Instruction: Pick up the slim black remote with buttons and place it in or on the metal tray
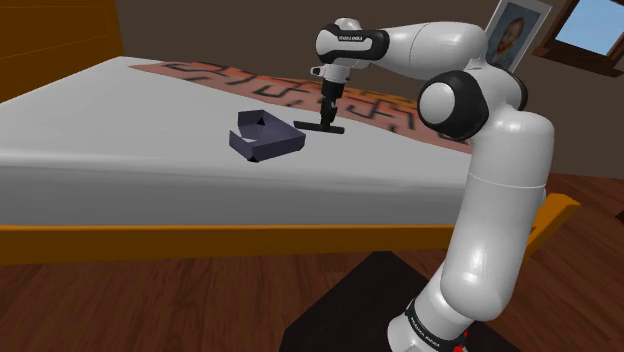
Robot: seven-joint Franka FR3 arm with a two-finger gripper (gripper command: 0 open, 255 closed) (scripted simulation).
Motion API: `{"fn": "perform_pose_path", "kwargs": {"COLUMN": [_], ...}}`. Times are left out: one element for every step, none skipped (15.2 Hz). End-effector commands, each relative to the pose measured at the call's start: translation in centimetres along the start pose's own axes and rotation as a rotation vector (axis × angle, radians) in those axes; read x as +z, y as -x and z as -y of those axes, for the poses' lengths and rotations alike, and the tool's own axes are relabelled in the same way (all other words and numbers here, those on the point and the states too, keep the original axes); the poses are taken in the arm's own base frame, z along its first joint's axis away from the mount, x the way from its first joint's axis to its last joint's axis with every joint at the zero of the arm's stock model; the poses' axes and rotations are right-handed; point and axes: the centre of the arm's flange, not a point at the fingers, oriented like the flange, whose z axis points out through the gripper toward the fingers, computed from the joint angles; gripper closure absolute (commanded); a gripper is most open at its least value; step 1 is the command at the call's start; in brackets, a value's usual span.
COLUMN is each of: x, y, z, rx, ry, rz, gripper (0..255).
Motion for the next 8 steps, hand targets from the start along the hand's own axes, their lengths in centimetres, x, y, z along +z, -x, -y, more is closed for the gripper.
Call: {"fn": "perform_pose_path", "kwargs": {"x": [-0.3,-0.9,-1.4,-1.9,-2.5,-3.0,-3.5,-4.0], "y": [0.0,0.0,0.0,0.0,0.0,0.0,0.0,0.0], "z": [0.0,0.1,0.1,0.1,0.2,0.2,0.3,0.3], "rx": [0.0,0.0,0.0,0.0,0.0,0.0,0.0,0.0], "ry": [-0.004,-0.004,-0.004,-0.004,-0.004,-0.004,-0.004,-0.004], "rz": [0.002,0.002,0.002,0.002,0.002,0.002,0.002,0.002], "gripper": [255,255,255,255,255,255,255,255]}}
